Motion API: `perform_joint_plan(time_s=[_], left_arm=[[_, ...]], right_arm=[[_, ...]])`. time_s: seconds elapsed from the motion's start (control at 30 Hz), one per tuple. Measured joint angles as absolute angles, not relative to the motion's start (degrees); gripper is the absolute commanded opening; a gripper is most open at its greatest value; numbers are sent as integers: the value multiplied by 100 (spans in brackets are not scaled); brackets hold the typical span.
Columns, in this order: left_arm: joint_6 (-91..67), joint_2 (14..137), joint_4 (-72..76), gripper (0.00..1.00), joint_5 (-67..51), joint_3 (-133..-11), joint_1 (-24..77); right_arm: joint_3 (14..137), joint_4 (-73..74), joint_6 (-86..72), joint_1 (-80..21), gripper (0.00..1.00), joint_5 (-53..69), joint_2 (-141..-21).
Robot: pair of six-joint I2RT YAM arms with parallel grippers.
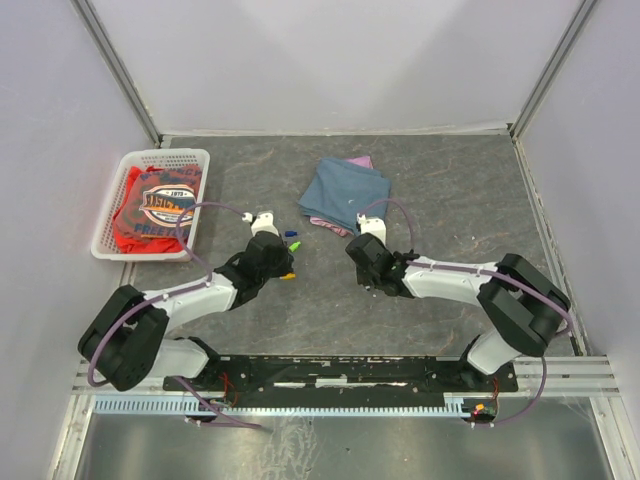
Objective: Open the pen caps
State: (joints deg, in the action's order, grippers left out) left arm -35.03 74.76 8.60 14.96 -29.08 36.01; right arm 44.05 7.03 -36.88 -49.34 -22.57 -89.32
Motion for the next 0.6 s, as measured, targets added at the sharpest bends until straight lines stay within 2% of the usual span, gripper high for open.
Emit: perform_joint_plan(time_s=[0.27, 0.47, 0.6], left_arm=[[-3385, 7776, 862, 32, 1811, -2930, 3745], [-3352, 8038, 858, 39, 1962, -3061, 3892], [-3321, 8068, 860, 41, 2029, -3164, 3916]], right_arm=[[4501, 902, -3747, -4934, 20, -2580, -9205], [4565, 972, -3769, -4934, 29, -2679, -9247], [4565, 1044, -3771, -4934, 34, -2729, -9247]])
